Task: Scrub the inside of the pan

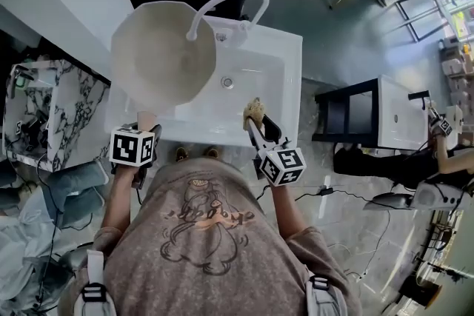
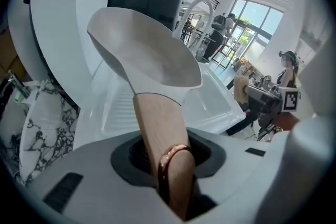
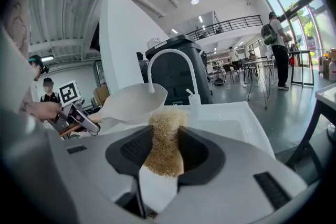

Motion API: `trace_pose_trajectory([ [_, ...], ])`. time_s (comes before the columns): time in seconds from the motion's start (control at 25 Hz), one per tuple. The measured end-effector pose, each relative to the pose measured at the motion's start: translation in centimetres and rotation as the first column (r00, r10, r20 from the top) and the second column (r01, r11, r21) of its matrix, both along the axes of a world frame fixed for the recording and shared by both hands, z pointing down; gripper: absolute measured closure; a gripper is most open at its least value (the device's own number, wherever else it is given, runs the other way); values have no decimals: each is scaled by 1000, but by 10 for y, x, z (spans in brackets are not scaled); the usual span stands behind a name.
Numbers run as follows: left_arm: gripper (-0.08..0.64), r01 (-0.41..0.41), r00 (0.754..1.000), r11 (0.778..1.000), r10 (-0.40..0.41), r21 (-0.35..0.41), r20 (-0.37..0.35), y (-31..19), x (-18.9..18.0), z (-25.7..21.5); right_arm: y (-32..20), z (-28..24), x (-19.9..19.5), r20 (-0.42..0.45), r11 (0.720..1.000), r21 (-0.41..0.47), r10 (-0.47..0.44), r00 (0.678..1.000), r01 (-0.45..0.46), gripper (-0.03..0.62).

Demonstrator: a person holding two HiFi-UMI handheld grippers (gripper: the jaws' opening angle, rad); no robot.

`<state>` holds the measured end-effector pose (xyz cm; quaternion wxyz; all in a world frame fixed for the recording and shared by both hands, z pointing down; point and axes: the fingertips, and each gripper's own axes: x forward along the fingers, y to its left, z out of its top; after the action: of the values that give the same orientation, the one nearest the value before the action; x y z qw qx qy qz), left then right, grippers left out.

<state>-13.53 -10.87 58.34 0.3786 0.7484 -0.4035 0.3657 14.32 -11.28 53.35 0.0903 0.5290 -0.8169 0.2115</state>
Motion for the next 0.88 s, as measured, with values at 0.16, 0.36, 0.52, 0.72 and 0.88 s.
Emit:
trace_pose_trajectory([
  [0.16, 422, 12, 999, 1000, -13, 26, 32, -5, -8, 0, 1, 5, -1, 18, 1000, -9, 19, 1000, -19, 425],
  [0.36, 422, 46, 999, 998, -46, 32, 6, -7, -11, -4, 2, 7, -3, -10, 1000, -14, 15, 1000, -15, 425],
  [0.52, 422, 40, 999, 998, -41, 42, 19, -10, -12, -4, 0, 14, -1, -3, 998, -44, 37, 999, -37, 428],
  [0.72, 422, 27, 999, 998, -29, 59, 28, -9, -5, -8, -1, 12, 5, 29, 997, -52, 63, 998, -61, 428],
  [0.88, 422, 31, 1000, 999, -31, 45, 1, -9, -2, -8, -3, 13, 6, 33, 996, -58, 72, 997, -70, 428],
])
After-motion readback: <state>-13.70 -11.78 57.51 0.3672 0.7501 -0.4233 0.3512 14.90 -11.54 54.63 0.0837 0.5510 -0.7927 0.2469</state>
